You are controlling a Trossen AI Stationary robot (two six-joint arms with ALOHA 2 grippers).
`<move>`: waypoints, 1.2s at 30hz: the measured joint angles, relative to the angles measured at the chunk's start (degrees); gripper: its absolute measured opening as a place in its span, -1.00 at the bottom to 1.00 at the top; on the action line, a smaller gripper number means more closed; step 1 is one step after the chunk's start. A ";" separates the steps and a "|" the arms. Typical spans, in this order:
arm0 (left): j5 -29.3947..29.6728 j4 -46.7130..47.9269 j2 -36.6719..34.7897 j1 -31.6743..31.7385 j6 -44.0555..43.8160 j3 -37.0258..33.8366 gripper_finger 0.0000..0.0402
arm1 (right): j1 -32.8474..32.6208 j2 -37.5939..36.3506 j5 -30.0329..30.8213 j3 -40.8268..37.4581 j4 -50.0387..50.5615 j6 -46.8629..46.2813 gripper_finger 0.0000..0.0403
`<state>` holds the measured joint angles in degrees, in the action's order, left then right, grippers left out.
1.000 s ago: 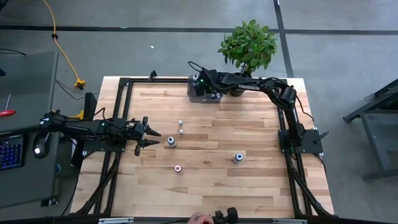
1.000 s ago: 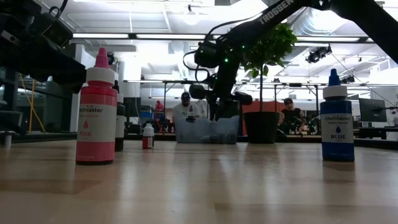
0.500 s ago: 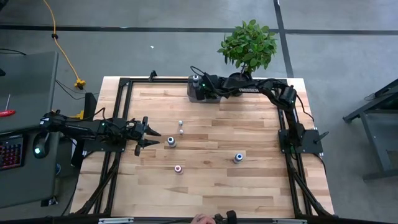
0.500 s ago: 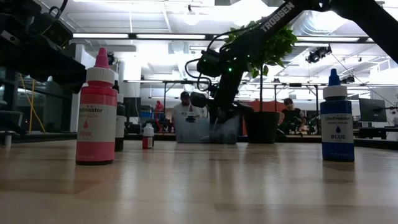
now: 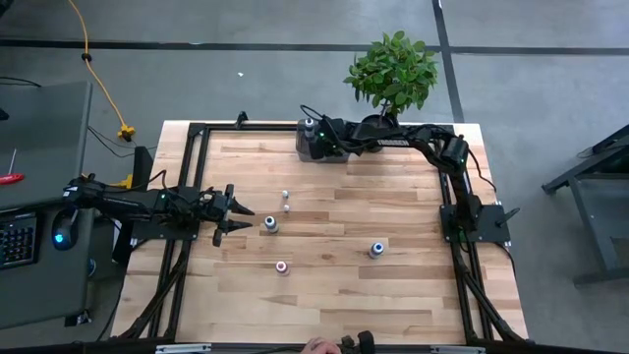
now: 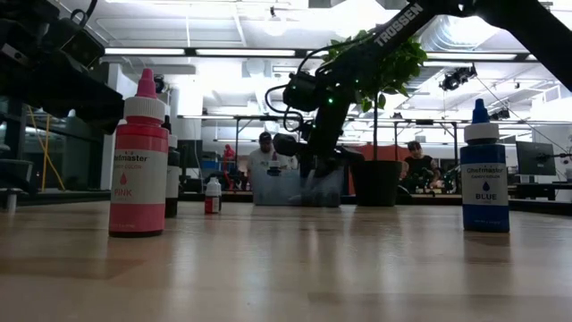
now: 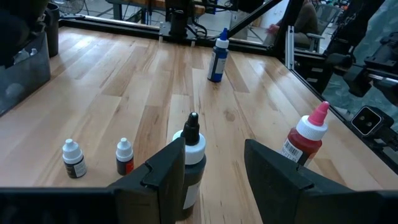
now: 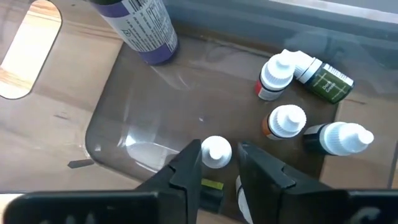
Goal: Pick & Place food coloring
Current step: Put the bottom small black food coloring bottle into the black bin, then put the small red food coloring bottle into the black bin
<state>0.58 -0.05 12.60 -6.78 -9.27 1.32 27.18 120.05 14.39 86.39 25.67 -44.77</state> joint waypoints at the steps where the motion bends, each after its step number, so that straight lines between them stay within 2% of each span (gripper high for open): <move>1: 0.00 0.00 0.00 0.01 0.00 0.00 -0.19 | 0.00 0.00 0.02 0.00 0.00 0.02 -0.51; 11: -0.02 0.00 0.00 0.00 0.02 0.00 -0.19 | -0.21 0.00 -0.56 0.91 -0.08 2.45 -0.40; 21: -0.04 0.00 0.01 0.00 0.00 0.00 -0.19 | -0.26 -0.44 1.52 2.82 1.53 3.39 -0.28; 27: -0.05 0.00 0.02 0.00 0.00 0.00 -0.19 | -0.33 -3.66 3.39 2.91 4.12 5.30 -0.22; 36: -0.02 0.00 0.02 0.01 0.01 0.00 -0.19 | -1.21 -12.65 2.67 2.91 4.92 15.56 -0.21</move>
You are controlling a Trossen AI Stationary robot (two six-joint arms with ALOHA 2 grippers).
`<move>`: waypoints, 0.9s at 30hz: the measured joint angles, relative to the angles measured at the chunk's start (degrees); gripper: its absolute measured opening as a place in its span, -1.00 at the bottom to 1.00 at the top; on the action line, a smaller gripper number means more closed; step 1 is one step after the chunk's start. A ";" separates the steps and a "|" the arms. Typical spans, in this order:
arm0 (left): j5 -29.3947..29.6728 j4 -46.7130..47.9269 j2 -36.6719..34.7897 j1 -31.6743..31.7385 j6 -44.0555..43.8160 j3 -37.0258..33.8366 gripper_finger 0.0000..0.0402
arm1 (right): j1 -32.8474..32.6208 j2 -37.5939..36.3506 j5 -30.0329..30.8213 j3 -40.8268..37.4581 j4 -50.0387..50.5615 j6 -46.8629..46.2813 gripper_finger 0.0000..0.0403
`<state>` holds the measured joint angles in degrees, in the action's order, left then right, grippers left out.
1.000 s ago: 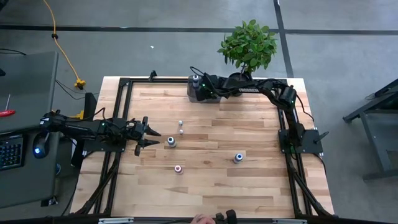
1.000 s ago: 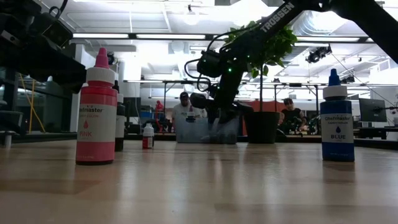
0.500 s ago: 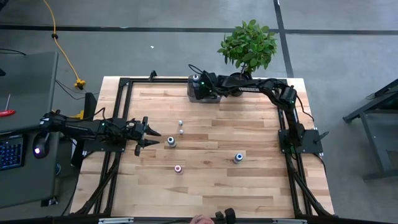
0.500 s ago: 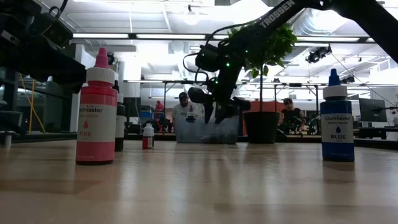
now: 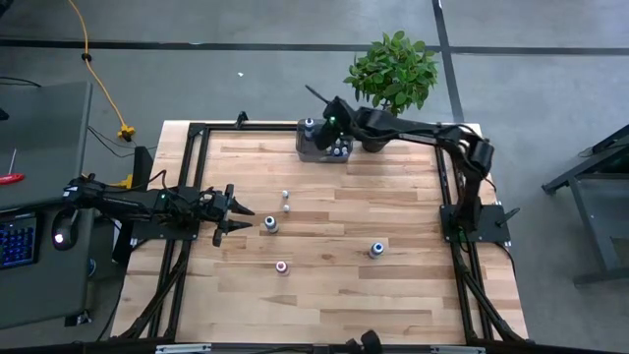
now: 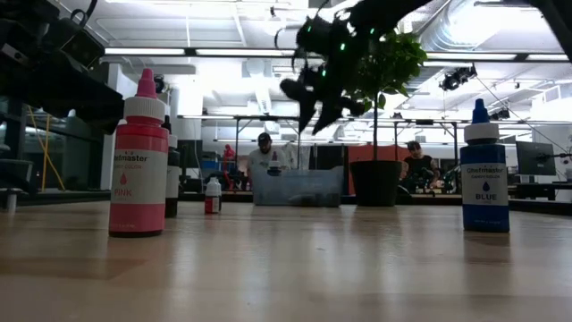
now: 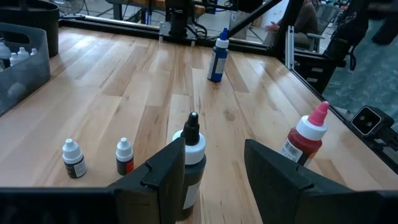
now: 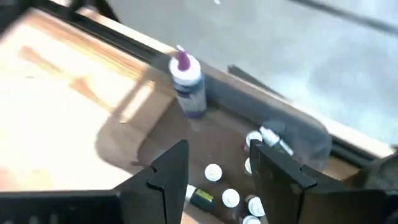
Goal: Pick & Place food coloring
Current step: Put the small red food coloring bottle into the black bin
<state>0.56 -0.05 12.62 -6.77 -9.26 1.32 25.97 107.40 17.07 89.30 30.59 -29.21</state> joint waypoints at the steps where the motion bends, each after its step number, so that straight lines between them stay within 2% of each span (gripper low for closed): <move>1: 0.00 0.00 0.00 -0.01 -0.01 0.00 -0.19 | -0.26 -1.08 -0.36 0.00 0.04 1.36 -0.21; 10: 0.02 0.00 0.00 0.00 -0.01 0.00 -0.19 | -4.61 -10.93 -3.99 0.00 -2.67 12.42 -0.22; 20: 0.02 0.00 0.00 0.01 0.01 0.00 -0.19 | -11.58 -18.24 -3.66 0.10 -4.61 15.84 -0.22; 27: 0.04 0.00 0.00 0.00 -0.01 0.00 -0.19 | -15.21 -17.23 -2.64 11.36 8.63 20.40 -0.22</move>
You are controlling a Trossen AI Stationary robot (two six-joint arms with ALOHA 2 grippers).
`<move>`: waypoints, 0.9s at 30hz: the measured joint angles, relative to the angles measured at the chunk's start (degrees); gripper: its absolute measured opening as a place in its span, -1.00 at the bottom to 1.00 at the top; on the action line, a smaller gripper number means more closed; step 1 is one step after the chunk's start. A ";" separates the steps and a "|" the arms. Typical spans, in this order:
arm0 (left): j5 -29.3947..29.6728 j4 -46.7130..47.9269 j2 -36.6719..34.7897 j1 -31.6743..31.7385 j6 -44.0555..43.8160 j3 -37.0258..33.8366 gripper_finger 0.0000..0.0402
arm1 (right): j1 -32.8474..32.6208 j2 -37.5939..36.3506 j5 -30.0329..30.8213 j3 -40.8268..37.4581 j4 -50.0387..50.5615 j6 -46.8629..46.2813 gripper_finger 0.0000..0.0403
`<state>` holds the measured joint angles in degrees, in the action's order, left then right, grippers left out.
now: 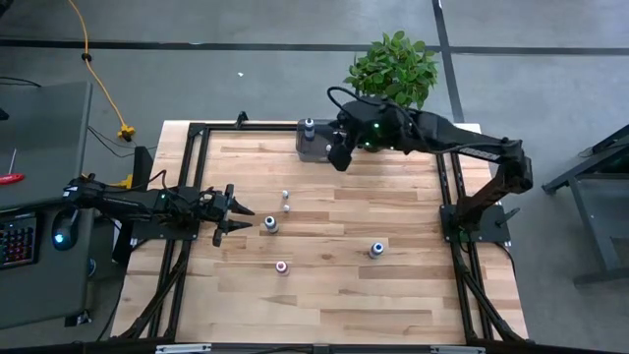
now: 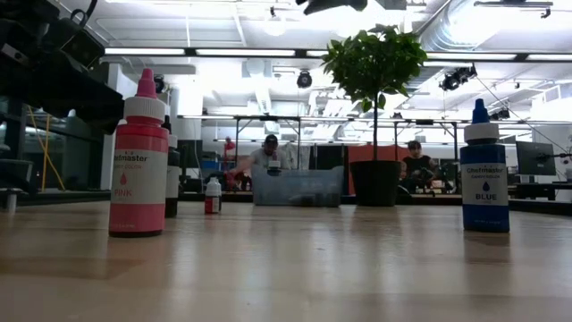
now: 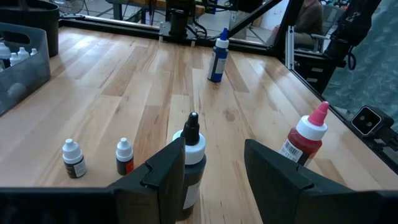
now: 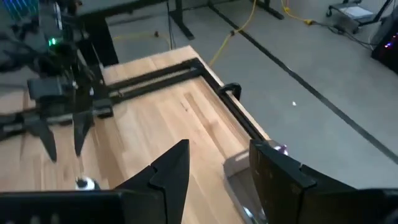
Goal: Pick & Place food coloring
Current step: Put the small red food coloring bottle into the black bin
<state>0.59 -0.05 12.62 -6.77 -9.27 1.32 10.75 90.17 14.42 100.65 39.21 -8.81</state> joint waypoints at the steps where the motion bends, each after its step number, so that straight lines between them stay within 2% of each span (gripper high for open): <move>1: -0.02 0.00 0.00 -0.01 0.00 0.00 -0.19 | -0.46 0.84 0.19 2.06 2.53 0.49 -0.22; 8: -0.02 0.00 0.00 -0.01 0.01 0.00 -0.19 | -2.68 10.72 -5.11 20.93 21.21 6.85 -0.22; 14: -0.02 0.00 -0.01 0.00 0.00 0.00 -0.19 | -3.75 20.60 -11.19 34.44 28.48 13.84 -0.22; 19: -0.02 0.00 -0.01 0.00 0.00 0.00 -0.19 | -3.65 21.16 -16.59 29.65 25.22 16.71 -0.22; 27: -0.02 0.00 0.00 -0.02 0.00 0.00 -0.19 | -3.75 21.37 -15.41 18.64 19.36 17.85 -0.23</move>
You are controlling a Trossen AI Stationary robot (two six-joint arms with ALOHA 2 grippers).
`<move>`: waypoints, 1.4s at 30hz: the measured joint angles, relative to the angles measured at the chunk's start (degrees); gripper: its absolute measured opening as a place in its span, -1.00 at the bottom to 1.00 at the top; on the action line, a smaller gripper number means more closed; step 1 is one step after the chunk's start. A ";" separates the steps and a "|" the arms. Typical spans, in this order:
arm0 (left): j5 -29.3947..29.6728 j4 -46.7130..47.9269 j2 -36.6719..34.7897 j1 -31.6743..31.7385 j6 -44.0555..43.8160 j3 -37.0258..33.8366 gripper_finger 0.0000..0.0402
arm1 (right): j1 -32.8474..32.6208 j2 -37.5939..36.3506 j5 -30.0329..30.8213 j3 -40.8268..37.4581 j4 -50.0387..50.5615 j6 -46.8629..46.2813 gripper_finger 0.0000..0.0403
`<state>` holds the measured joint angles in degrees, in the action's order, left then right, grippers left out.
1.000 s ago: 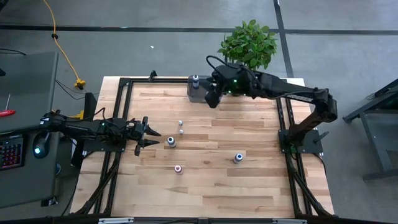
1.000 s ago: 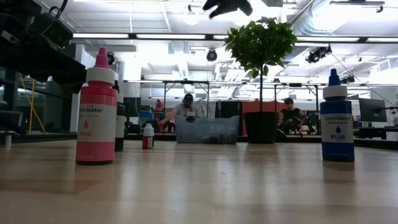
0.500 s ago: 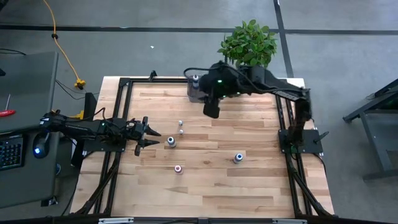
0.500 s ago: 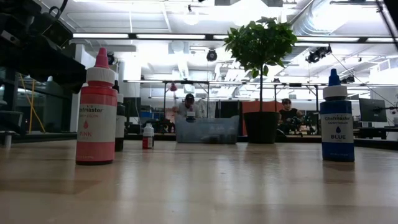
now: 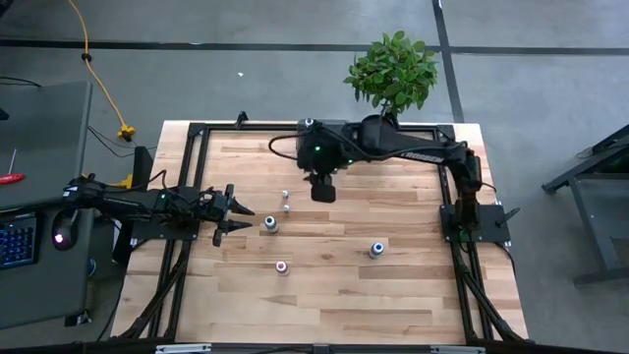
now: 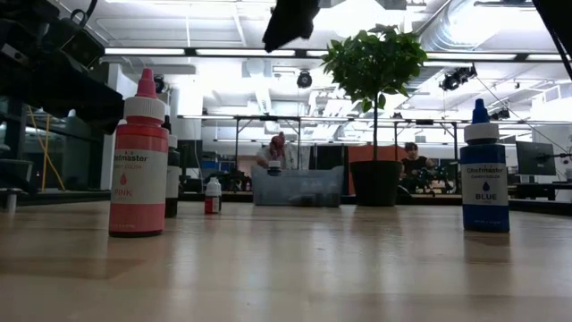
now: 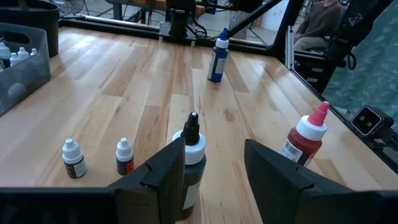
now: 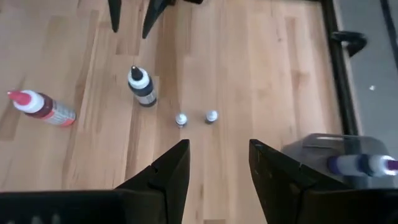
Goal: Pick & Place food coloring
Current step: Put the small red food coloring bottle into the black bin
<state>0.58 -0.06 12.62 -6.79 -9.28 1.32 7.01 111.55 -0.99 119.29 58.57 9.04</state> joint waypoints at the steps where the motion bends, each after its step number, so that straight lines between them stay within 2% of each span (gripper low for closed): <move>1: 0.00 -0.01 0.00 0.00 0.01 0.00 -0.19 | -0.03 -0.03 -0.87 -1.69 -1.16 -0.02 -0.23; 13: 0.00 0.00 0.00 0.00 0.01 0.00 -0.19 | -0.35 0.00 -6.67 -24.53 -25.78 -2.33 -0.23; 20: 0.02 0.00 0.00 0.00 0.00 0.00 -0.19 | -0.70 0.00 -13.24 -34.87 -41.17 -1.42 -0.26; 23: 0.02 0.00 0.00 0.01 0.02 0.00 -0.19 | -0.90 0.00 -14.00 -38.32 -46.54 -1.05 -0.25; 28: 0.01 0.00 0.00 0.01 0.01 0.00 -0.19 | -0.85 -0.01 -13.83 -42.52 -52.71 1.45 -0.26; 32: 0.02 0.00 0.00 0.00 0.02 0.00 -0.19 | -0.67 0.07 -11.29 -43.65 -54.52 3.04 -0.27; 42: -0.02 0.00 -0.02 0.02 0.02 0.00 -0.19 | -0.63 3.73 -5.35 -43.68 -57.62 -1.11 -0.25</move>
<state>0.56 -0.05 12.61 -6.77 -9.26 1.32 6.37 115.28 -6.34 75.61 0.95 7.93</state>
